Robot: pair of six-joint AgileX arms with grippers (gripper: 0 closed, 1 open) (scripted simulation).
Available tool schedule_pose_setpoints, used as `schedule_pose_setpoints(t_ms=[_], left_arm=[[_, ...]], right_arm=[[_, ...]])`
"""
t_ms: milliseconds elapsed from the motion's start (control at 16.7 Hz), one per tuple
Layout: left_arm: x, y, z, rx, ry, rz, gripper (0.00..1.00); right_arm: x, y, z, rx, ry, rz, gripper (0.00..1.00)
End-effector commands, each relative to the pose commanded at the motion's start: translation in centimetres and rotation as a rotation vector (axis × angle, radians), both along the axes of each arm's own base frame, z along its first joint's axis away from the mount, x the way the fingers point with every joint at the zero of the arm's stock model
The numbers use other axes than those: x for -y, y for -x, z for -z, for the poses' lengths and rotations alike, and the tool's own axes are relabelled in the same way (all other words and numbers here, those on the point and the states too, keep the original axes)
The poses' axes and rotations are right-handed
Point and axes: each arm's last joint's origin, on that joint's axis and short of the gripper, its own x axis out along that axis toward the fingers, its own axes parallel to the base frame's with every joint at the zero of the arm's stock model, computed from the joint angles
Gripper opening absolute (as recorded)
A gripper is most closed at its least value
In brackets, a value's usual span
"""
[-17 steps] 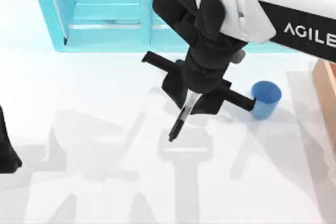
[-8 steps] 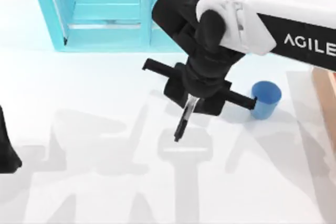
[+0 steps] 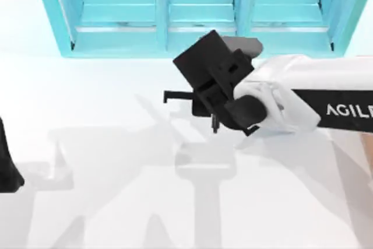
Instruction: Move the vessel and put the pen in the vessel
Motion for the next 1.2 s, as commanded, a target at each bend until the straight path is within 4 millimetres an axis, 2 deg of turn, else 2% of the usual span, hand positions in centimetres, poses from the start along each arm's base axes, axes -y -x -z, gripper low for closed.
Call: schedule_pose_setpoints(t_ms=[240,540,900,1200], left_arm=[[0.0,0.0,0.0,0.000,0.000,0.000,1.00],[0.0,0.0,0.0,0.000,0.000,0.000,1.00],[0.0,0.0,0.0,0.000,0.000,0.000,1.00],[0.0,0.0,0.0,0.000,0.000,0.000,1.00]], right_arm=[[1.4,2.0,1.2,0.325,0.115,-0.021,0.00],[4.3,5.2,0.3,0.609,0.224,0.067,0.00],[7.1,8.0,-2.7,0.789,0.224,0.214,0.00],[7.6,8.6,-3.8,0.833,0.189,0.258,0.00]])
